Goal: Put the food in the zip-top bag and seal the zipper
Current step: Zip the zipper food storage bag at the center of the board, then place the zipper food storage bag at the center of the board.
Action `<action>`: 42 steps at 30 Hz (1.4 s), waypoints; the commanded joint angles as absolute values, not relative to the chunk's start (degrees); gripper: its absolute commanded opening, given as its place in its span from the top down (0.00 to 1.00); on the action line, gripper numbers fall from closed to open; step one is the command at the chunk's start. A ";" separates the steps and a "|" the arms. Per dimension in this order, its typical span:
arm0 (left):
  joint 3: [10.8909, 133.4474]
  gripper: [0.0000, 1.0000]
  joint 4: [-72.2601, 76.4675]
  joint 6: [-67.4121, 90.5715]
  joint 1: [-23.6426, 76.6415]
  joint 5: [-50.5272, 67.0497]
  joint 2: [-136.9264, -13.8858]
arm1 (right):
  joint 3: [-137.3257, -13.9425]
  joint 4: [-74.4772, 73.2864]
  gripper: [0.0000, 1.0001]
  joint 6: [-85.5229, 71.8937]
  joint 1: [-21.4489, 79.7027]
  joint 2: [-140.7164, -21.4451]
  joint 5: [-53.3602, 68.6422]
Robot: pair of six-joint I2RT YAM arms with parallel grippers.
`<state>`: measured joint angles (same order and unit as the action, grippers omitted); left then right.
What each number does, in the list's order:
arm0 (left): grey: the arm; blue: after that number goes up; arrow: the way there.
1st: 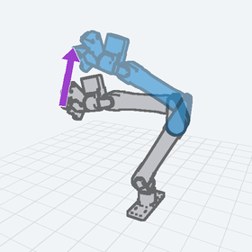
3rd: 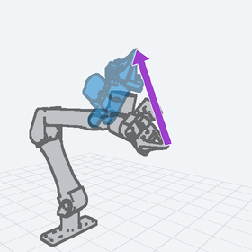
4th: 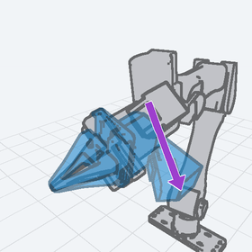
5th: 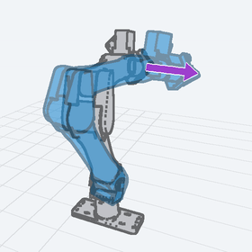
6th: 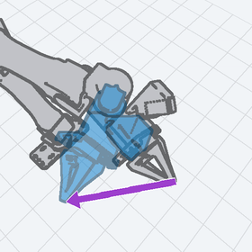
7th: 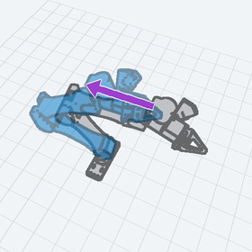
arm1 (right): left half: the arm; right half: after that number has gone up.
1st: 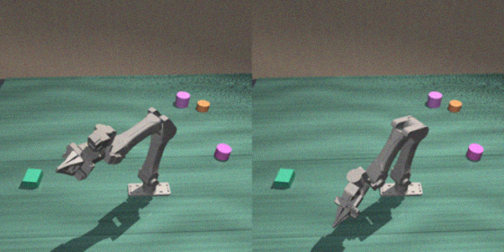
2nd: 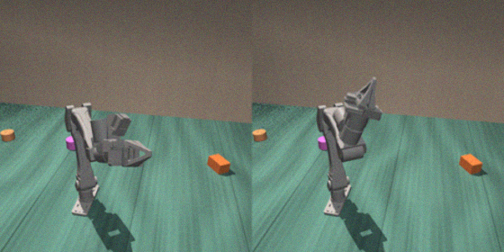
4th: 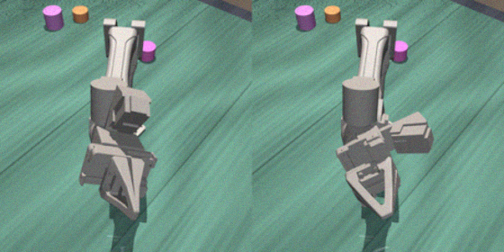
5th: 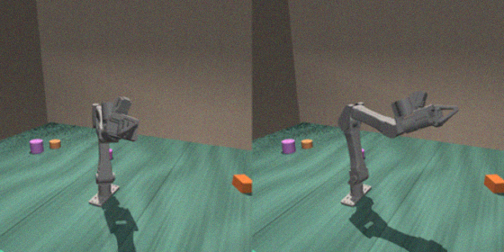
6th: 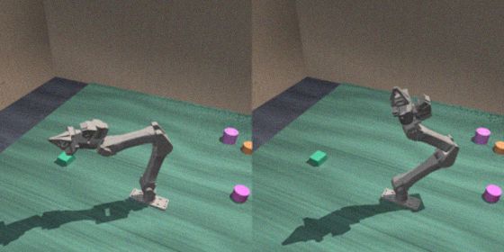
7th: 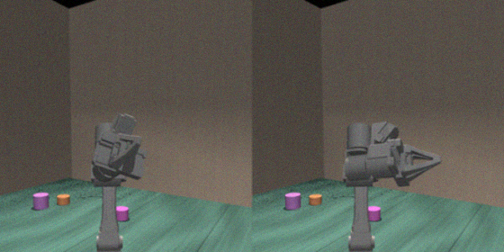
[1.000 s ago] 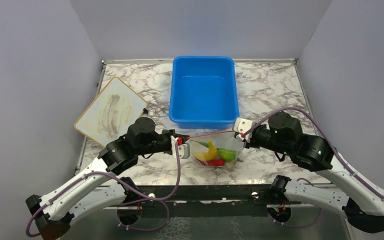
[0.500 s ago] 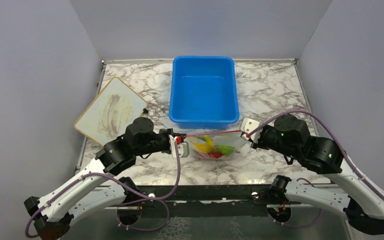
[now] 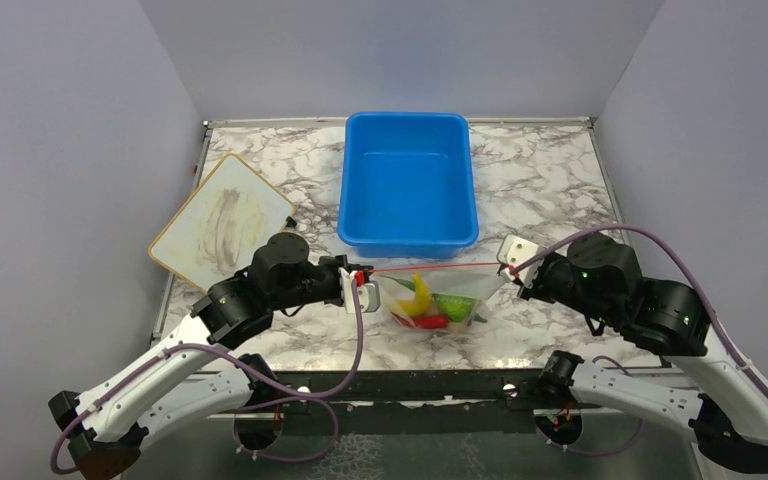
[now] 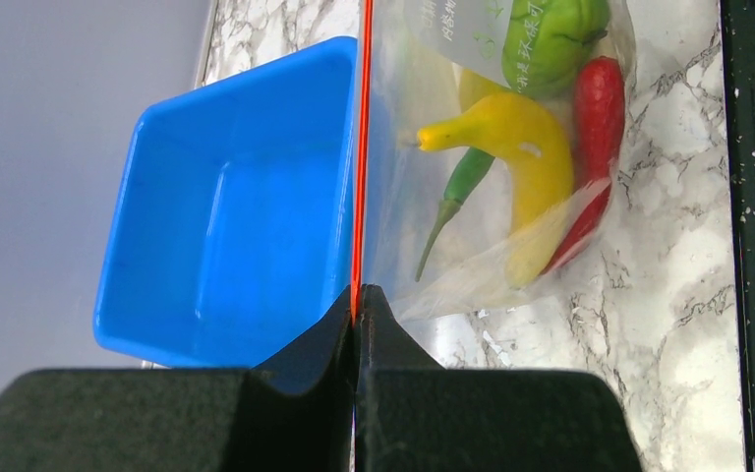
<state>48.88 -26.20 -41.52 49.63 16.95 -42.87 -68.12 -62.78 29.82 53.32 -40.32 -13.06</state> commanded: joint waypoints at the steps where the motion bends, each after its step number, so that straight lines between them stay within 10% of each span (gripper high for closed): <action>1: 50.28 1.00 -28.28 -41.22 49.28 14.25 -42.15 | -70.70 -67.93 0.99 29.33 53.00 -38.66 -20.86; 16: 43.16 0.99 -2.06 -23.65 49.28 30.33 -46.03 | -66.29 -53.14 0.99 20.77 53.00 -40.45 -32.41; 34: 55.18 0.96 21.21 -9.17 61.70 31.46 -80.70 | -67.44 -49.33 0.99 17.39 53.00 -36.98 -57.02; 42: 59.54 0.72 23.03 -7.21 63.03 22.89 -85.61 | -62.08 -38.70 0.99 25.16 53.00 -40.53 -58.37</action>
